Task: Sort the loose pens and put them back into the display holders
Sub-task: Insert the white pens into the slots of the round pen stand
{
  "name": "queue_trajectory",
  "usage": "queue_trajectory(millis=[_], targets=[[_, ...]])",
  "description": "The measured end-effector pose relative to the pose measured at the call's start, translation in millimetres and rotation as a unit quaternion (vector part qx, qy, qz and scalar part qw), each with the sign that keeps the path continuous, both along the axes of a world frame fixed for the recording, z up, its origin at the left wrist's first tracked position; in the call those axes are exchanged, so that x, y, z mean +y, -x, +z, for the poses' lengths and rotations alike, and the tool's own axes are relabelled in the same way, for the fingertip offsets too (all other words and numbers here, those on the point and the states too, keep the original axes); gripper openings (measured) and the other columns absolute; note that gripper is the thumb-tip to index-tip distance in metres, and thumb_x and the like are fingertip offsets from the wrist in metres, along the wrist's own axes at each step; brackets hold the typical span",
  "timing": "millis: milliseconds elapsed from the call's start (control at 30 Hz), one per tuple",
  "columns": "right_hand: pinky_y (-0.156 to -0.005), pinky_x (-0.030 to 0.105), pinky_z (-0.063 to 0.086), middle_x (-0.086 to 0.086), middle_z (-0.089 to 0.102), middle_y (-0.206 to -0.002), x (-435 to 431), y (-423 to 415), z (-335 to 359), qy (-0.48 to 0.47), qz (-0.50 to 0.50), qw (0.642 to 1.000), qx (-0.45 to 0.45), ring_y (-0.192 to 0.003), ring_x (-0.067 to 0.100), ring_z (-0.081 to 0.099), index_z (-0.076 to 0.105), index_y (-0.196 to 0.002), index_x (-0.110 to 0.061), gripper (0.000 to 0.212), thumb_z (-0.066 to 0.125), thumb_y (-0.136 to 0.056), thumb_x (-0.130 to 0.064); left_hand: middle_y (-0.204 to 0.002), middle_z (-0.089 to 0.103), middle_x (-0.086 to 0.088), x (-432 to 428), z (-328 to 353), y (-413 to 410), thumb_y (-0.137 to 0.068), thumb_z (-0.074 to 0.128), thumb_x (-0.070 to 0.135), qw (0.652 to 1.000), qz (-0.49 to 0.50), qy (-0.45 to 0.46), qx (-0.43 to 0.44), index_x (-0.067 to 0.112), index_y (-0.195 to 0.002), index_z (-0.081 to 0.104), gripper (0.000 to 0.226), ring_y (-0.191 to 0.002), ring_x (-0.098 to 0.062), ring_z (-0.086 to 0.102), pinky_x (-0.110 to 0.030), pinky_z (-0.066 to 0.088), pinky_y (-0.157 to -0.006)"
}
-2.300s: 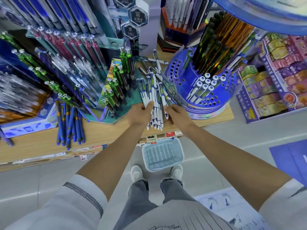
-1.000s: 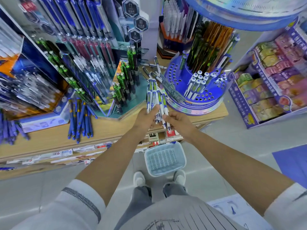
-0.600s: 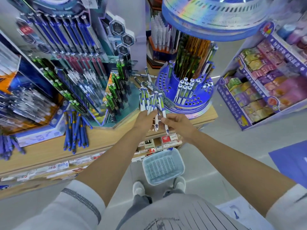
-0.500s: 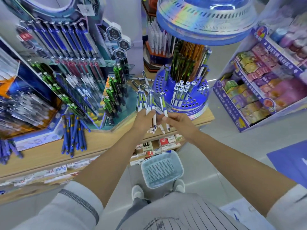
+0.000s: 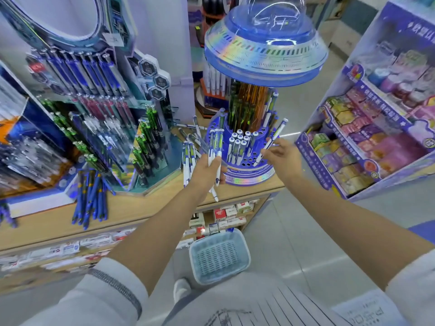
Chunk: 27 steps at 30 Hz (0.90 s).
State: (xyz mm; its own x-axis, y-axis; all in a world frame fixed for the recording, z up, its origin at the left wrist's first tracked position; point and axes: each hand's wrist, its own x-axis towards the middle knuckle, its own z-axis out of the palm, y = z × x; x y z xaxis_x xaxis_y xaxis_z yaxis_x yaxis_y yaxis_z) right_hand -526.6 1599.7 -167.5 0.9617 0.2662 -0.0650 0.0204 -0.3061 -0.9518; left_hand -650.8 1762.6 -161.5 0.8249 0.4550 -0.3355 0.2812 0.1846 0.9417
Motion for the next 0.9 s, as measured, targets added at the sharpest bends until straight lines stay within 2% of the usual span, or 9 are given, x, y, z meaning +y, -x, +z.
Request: queue_trajectory(millis=[67,167,333,433,567,667,700,833,900], targets=[[-0.073,0.026,0.053,0.012,0.068,-0.084,5.7,-6.1,3.6,0.006,-0.007,1.000,-0.011,-0.073,0.014,0.065,0.054,-0.106,-0.010,0.025,0.070,-0.087,-0.008,-0.073,0.056,-0.007,-1.4,1.4,-1.1,-0.103,0.040,0.017,1.000,0.009,-0.007,0.001,0.013,-0.085,0.047,0.019,-0.057,-0.016,0.049,-0.025,0.046,-0.050],[-0.082,0.037,0.054,0.011,0.065,-0.084,13.1,-18.0,4.0,0.039,-0.029,0.998,-0.032,-0.082,0.025,0.065,0.055,-0.088,-0.015,0.016,0.068,-0.087,-0.006,-0.073,0.057,-0.006,0.5,0.2,-2.9,-0.103,0.041,0.018,1.000,0.008,-0.016,0.001,0.014,-0.085,0.048,0.021,-0.057,-0.015,0.050,-0.026,0.047,-0.054],[-0.086,0.045,0.056,0.010,0.068,-0.087,19.6,-31.7,-5.3,0.064,-0.033,0.997,-0.027,-0.086,0.027,0.068,0.064,-0.092,-0.012,0.007,0.067,-0.088,-0.008,-0.073,0.062,-0.002,6.4,-3.3,-7.3,-0.103,0.041,0.020,0.999,0.003,-0.024,0.021,0.006,-0.101,0.048,0.016,-0.055,-0.014,0.051,-0.031,0.046,-0.061],[-0.082,0.046,0.056,0.008,0.070,-0.087,23.2,-34.2,-9.4,0.090,-0.025,0.995,-0.043,-0.082,0.025,0.068,0.065,-0.091,-0.014,0.005,0.067,-0.088,-0.011,-0.074,0.061,-0.003,9.7,-3.7,-9.3,-0.104,0.040,0.020,1.000,-0.006,-0.023,0.019,0.007,-0.101,0.048,0.016,-0.056,-0.014,0.051,-0.032,0.046,-0.062],[-0.076,0.038,0.058,0.009,0.070,-0.089,25.5,-33.8,-11.4,0.129,-0.026,0.989,-0.060,-0.080,0.022,0.067,0.065,-0.097,-0.007,0.012,0.067,-0.088,-0.014,-0.074,0.060,-0.004,13.6,-3.4,-11.2,-0.104,0.040,0.021,0.999,-0.014,-0.023,0.019,0.010,-0.095,0.048,0.016,-0.059,-0.016,0.052,-0.027,0.046,-0.057],[-0.053,0.007,0.045,0.008,0.069,-0.090,26.4,-30.7,-12.5,0.149,-0.029,0.985,-0.081,-0.073,0.015,0.062,0.064,-0.100,-0.006,0.014,0.066,-0.089,-0.014,-0.073,0.061,-0.004,16.2,-4.7,-13.0,-0.104,0.040,0.020,0.999,-0.018,-0.013,0.023,0.006,-0.097,0.046,0.016,-0.059,-0.017,0.053,-0.030,0.046,-0.058],[-0.048,0.004,0.040,0.006,0.067,-0.089,27.1,-29.3,-11.9,0.154,-0.034,0.984,-0.085,-0.071,0.012,0.059,0.062,-0.100,-0.006,0.014,0.066,-0.090,-0.014,-0.073,0.061,-0.004,17.2,-5.2,-13.0,-0.103,0.040,0.020,0.999,-0.021,-0.012,0.023,0.006,-0.097,0.046,0.016,-0.059,-0.017,0.053,-0.032,0.045,-0.060],[-0.056,0.018,0.044,0.001,0.062,-0.082,28.1,-25.3,-12.9,0.211,-0.034,0.972,-0.094,-0.070,0.011,0.056,0.062,-0.095,-0.007,0.012,0.068,-0.088,-0.016,-0.073,0.061,-0.003,20.0,-7.1,-11.8,-0.103,0.040,0.021,0.999,-0.034,-0.012,0.022,0.008,-0.097,0.045,0.015,-0.058,-0.017,0.053,-0.031,0.045,-0.059],[-0.061,0.022,0.039,0.002,0.061,-0.082,28.4,-22.7,-15.9,0.236,-0.024,0.968,-0.075,-0.074,0.014,0.056,0.062,-0.093,-0.006,0.013,0.068,-0.088,-0.016,-0.075,0.061,-0.003,20.7,-7.1,-10.0,-0.103,0.040,0.020,0.999,-0.040,-0.011,0.025,0.006,-0.099,0.045,0.016,-0.058,-0.016,0.053,-0.028,0.046,-0.058]])
